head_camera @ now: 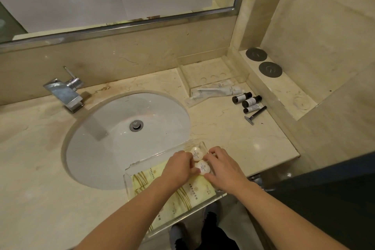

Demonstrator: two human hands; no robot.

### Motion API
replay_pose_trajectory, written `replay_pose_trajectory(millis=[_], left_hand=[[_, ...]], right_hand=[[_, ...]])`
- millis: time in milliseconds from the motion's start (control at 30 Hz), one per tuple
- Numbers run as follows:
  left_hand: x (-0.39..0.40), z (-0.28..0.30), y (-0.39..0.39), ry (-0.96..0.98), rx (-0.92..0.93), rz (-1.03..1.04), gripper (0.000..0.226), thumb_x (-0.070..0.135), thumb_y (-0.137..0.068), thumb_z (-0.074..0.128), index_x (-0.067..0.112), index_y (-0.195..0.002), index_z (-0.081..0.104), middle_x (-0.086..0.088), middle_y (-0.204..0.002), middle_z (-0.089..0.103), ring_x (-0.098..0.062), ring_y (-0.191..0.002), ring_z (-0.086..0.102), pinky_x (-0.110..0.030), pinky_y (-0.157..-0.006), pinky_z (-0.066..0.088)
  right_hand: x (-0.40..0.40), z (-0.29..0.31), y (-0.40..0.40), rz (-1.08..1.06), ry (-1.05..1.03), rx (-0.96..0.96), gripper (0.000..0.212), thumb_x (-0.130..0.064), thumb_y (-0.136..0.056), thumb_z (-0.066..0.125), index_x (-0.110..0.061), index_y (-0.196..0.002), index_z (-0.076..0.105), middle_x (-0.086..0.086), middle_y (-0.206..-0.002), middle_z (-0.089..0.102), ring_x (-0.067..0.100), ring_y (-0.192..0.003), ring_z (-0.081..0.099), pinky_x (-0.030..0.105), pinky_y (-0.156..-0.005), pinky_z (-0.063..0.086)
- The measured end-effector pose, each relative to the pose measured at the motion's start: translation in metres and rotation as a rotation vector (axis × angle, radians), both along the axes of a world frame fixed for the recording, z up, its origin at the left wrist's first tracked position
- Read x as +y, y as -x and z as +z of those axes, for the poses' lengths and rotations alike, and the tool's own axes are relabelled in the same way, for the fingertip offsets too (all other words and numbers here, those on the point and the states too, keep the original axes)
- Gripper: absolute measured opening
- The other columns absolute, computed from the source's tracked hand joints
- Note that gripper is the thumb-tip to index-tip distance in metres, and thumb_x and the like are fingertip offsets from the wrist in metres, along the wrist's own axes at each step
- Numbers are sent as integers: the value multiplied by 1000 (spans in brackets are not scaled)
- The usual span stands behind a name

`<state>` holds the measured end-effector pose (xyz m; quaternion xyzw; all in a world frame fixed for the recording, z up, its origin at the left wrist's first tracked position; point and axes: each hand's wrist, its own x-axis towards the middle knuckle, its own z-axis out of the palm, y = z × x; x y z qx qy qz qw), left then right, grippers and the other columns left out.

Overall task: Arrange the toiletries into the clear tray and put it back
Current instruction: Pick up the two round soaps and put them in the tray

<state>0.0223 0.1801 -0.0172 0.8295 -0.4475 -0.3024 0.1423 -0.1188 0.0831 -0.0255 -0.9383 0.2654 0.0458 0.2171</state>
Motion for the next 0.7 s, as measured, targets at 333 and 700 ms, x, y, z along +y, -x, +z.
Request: replay_pose_trajectory(millis=[333, 700], left_hand=[[-5, 0, -7, 29, -11, -11, 28, 30, -78, 69, 25, -67, 44, 6, -73, 52, -16, -72, 51, -24, -59, 33], [-12, -1, -6, 111, -74, -105, 22, 24, -88, 51, 26, -110, 53, 0, -93, 63, -22, -84, 59, -35, -73, 50]], right_hand=[[-8, 3, 2, 19, -47, -15, 51, -41, -80, 63, -22, -126, 49, -4, -125, 41, 14, -110, 47, 29, -85, 49], [-15, 7, 3, 68, -26, -15, 47, -40, -88, 52, -24, -132, 52, 1, -131, 43, 20, -116, 44, 33, -86, 46]])
